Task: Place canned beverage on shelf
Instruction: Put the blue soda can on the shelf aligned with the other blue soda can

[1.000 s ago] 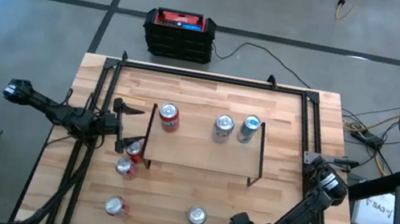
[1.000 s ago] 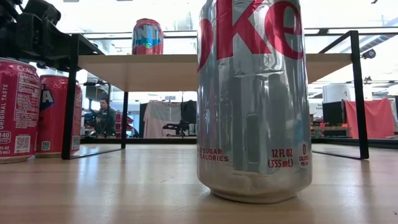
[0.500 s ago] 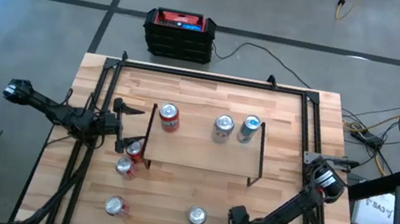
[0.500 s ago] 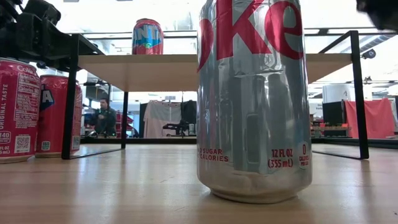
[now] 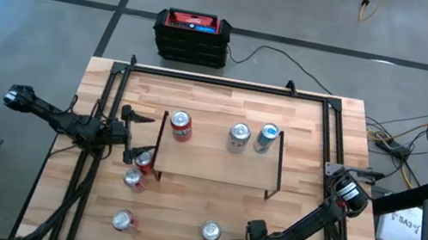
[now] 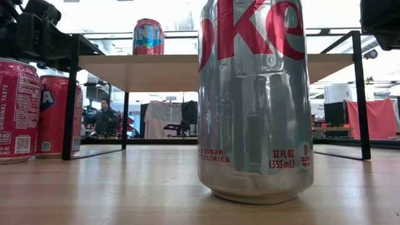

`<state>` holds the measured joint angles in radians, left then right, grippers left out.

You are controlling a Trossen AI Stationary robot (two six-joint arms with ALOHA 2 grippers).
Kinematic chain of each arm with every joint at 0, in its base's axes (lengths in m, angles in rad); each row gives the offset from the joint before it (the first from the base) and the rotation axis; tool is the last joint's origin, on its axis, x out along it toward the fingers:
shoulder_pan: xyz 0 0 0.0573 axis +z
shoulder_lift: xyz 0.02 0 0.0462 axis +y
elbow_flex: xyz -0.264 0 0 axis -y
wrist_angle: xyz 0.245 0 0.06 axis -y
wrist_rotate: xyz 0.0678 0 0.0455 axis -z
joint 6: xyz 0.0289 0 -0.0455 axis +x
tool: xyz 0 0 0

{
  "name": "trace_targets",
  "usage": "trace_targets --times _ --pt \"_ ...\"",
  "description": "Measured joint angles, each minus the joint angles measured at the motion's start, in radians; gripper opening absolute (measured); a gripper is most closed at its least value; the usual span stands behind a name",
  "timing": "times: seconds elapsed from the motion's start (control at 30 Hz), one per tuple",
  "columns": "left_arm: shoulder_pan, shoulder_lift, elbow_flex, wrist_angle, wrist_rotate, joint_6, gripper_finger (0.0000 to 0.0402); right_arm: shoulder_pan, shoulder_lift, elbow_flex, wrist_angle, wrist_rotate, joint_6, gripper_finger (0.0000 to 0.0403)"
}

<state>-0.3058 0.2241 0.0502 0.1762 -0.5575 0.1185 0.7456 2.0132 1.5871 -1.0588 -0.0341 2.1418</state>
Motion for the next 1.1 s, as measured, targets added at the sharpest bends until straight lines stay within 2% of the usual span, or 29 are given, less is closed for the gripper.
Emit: trace_targets --times 0.27,0.6,0.83,1.1 --pt "0.0 0.0 0.0 0.0 0.0 0.0 0.04 0.0 -0.003 -0.031 0.057 -0.029 0.074 0.0221" --pt "0.0 0.0 0.0 0.0 0.0 0.0 0.04 0.0 -0.009 -0.038 0.059 -0.024 0.1 0.022" --pt "0.0 0.0 0.0 0.0 0.0 0.0 0.04 0.023 -0.008 0.03 -0.068 0.128 0.128 0.022" --pt "0.0 0.0 0.0 0.0 0.0 0.0 0.04 0.064 -0.008 0.043 -0.15 0.307 0.191 0.022"
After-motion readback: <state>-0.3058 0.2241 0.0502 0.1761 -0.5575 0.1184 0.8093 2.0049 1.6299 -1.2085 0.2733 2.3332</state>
